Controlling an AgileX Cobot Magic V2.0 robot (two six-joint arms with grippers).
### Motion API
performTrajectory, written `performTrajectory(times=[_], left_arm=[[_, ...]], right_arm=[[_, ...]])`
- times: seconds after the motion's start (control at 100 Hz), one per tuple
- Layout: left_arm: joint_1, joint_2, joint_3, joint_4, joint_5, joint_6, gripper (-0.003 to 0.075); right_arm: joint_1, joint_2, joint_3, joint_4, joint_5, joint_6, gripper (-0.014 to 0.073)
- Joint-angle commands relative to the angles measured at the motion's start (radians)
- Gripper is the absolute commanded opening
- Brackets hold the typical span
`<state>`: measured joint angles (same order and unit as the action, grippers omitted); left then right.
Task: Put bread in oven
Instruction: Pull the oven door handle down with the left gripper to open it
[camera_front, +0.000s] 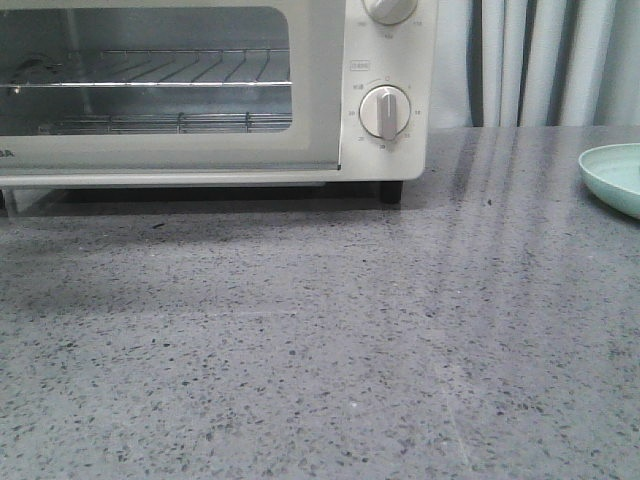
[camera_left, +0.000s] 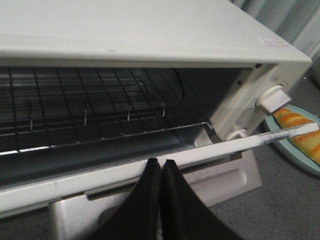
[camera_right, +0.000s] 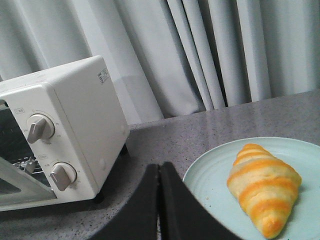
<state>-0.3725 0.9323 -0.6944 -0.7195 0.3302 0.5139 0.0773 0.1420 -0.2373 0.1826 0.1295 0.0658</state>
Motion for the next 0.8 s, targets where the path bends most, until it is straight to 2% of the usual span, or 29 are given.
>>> performTrajectory(times=[0.0, 0.47, 0.79], left_arm=[[0.000, 0.034, 0.041, 0.022, 0.120, -0.003, -0.0021], [0.000, 0.034, 0.167, 0.014, 0.139, -0.032, -0.0021], [0.000, 0.034, 0.178, 0.014, 0.168, -0.033, -0.0022]], right_arm=[[-0.008, 0.018, -0.032, 0.000, -0.099, -0.005, -0.0069], [-0.008, 0.018, -0.032, 0.000, -0.111, -0.005, -0.0069], [-0.008, 0.018, -0.034, 0.000, -0.130, -0.005, -0.0069]])
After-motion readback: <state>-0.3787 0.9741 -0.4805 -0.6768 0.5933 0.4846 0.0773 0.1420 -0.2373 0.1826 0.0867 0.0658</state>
